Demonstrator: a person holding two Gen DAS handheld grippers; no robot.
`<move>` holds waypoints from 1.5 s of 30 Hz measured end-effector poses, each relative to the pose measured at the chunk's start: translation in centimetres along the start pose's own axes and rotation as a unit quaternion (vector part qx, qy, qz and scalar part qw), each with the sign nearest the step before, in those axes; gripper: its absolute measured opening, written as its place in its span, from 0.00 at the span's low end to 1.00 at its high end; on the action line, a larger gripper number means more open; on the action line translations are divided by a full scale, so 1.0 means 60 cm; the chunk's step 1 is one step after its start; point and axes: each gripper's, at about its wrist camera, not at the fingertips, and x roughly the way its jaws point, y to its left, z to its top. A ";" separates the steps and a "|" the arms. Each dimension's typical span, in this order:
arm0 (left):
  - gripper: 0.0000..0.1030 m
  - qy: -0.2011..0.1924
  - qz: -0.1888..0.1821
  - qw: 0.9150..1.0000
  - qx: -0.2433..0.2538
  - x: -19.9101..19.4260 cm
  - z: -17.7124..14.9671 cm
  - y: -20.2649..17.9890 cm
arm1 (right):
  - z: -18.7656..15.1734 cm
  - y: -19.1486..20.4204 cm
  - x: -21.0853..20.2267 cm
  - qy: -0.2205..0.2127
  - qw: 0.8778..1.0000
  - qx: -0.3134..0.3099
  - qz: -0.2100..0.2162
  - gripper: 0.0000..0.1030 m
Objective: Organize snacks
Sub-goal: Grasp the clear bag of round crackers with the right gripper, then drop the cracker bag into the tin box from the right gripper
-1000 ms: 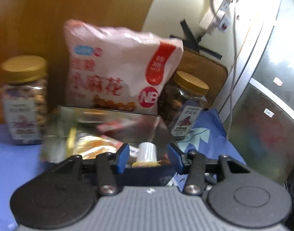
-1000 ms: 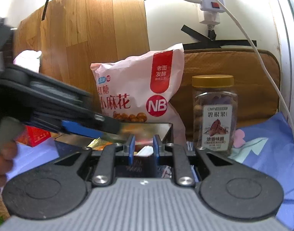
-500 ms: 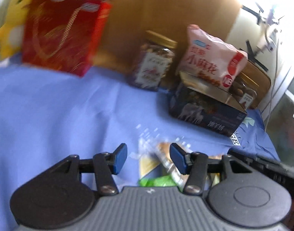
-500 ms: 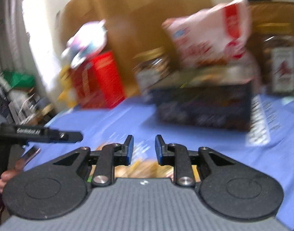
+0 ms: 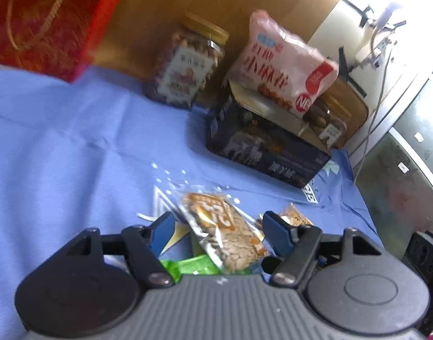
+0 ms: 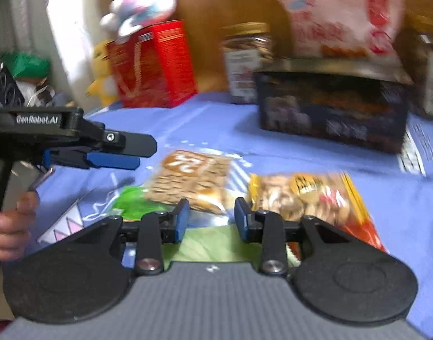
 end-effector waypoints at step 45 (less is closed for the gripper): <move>0.16 0.002 -0.120 0.992 0.025 -0.007 0.060 -0.091 | 0.036 0.002 -0.047 -0.093 0.991 -0.090 -0.018 0.28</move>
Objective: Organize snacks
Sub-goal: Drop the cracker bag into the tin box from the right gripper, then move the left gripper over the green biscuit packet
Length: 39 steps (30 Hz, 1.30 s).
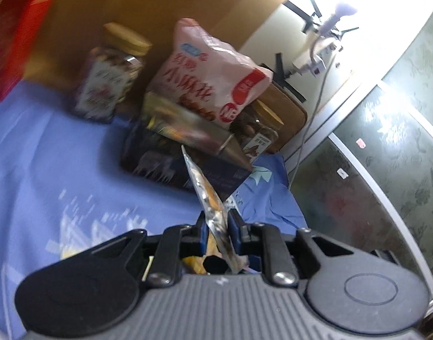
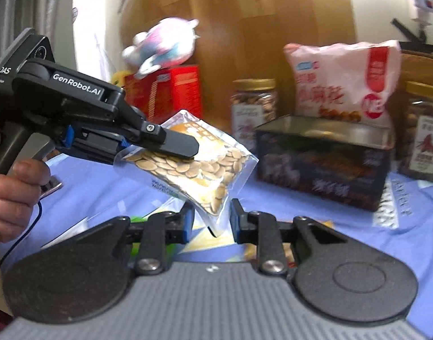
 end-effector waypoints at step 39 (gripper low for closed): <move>0.51 0.057 0.140 0.988 0.022 0.102 -0.057 0.002 | -0.065 -0.191 -0.014 0.036 0.966 0.252 -0.052 0.45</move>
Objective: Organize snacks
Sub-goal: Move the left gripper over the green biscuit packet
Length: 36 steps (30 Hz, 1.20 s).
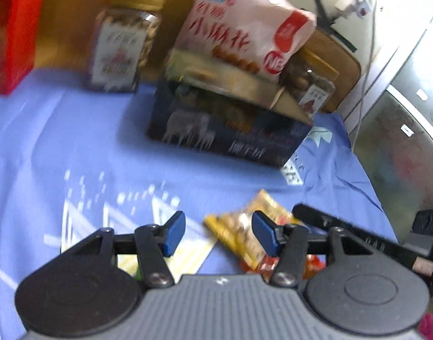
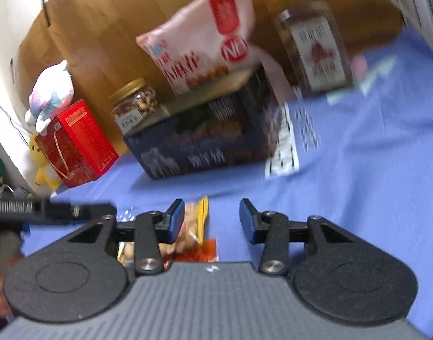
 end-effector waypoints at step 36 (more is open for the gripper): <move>0.57 -0.092 0.183 0.977 0.062 -0.102 -0.100 0.024 | -0.101 0.116 -0.067 -0.054 0.995 -0.083 -0.024 0.38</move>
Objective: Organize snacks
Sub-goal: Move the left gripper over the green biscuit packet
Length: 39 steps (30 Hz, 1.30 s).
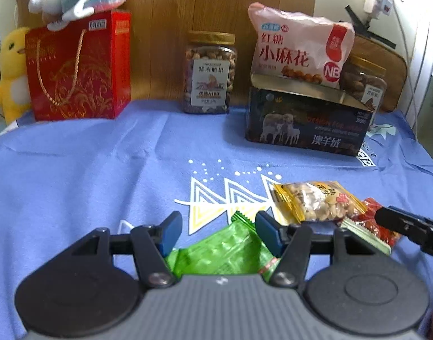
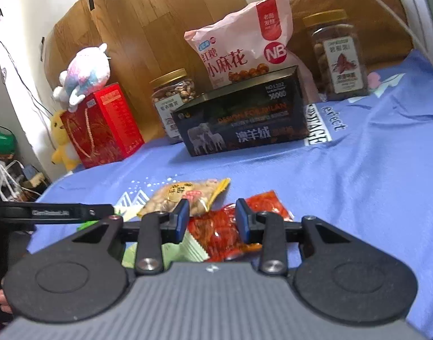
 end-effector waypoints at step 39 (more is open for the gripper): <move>0.77 -0.064 0.068 0.990 0.109 -0.020 -0.069 -0.076 | -0.019 -0.051 -0.033 -0.075 0.989 0.122 -0.031 0.48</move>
